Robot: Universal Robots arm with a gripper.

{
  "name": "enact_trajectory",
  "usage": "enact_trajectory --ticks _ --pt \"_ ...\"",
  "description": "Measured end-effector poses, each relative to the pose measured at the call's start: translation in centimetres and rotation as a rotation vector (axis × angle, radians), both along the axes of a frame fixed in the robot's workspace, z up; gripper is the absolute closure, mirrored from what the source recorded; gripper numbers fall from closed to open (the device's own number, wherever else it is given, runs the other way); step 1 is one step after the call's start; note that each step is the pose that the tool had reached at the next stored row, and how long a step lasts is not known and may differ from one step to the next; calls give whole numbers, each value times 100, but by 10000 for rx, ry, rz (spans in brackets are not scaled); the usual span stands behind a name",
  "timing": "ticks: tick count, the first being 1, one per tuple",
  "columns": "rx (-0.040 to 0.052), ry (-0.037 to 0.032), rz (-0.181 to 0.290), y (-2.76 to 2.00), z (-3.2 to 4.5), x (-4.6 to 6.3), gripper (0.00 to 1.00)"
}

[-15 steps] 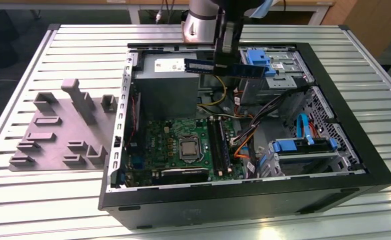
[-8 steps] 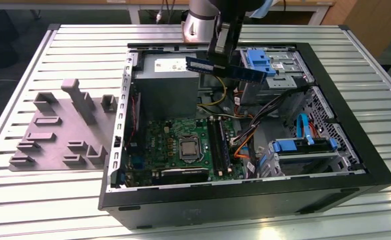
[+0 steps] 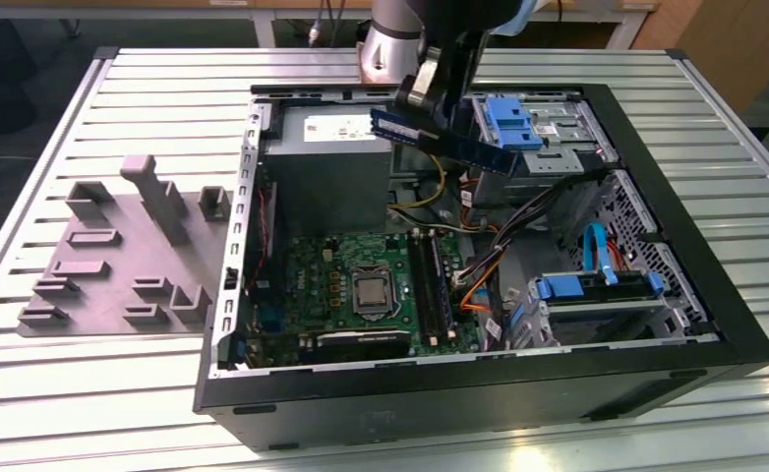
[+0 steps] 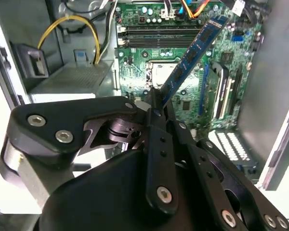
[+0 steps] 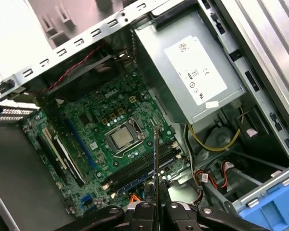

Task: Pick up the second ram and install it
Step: 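Insert the second ram into the second slot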

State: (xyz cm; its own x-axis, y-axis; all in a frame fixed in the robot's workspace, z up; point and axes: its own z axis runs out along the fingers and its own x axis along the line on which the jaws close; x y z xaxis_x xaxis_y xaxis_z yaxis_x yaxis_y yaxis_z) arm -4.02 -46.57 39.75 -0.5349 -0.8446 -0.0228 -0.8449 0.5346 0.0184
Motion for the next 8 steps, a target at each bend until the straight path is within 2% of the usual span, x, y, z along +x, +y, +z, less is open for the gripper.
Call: enact_trajectory --ticks 8 --pt "-13 0 -1455 0 -36 0 86"
